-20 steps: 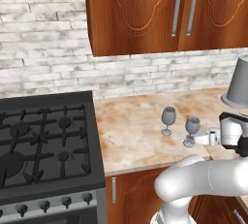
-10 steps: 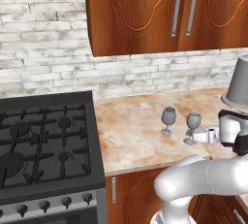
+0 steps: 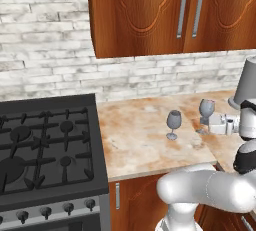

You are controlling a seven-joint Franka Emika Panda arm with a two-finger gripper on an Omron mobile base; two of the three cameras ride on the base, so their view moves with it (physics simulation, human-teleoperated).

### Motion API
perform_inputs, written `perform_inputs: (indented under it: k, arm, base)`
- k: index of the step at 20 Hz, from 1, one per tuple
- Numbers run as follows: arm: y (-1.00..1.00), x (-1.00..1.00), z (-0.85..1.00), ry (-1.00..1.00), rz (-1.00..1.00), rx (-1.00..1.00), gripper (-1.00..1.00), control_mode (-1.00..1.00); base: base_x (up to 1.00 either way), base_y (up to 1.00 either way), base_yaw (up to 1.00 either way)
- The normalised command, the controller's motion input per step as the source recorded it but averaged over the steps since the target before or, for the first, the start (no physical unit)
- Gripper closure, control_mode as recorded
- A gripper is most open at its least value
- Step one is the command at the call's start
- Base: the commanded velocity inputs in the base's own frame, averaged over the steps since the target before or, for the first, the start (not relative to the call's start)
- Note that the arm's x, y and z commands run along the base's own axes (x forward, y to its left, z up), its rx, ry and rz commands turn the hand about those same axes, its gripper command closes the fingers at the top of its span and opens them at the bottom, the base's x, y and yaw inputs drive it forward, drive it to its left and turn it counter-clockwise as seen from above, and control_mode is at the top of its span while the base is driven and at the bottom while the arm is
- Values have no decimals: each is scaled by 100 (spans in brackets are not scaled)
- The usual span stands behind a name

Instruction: Retrieve the wine glasses from the counter and place one next to each plate.

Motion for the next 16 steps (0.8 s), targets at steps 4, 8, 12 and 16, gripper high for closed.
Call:
perform_inputs:
  k: [4, 8, 12, 16]
  arm:
    - [30, -21, 100, -17, -2, -13, 100, -100]
    - [30, -22, 71, -38, 0, -26, 100, -100]
    - [13, -7, 28, -28, 0, -11, 100, -100]
    - [0, 0, 0, 0, 0, 0, 100, -100]
  base:
    - [0, 0, 0]
    - [0, 0, 0]
    - [0, 0, 0]
    - [0, 0, 0]
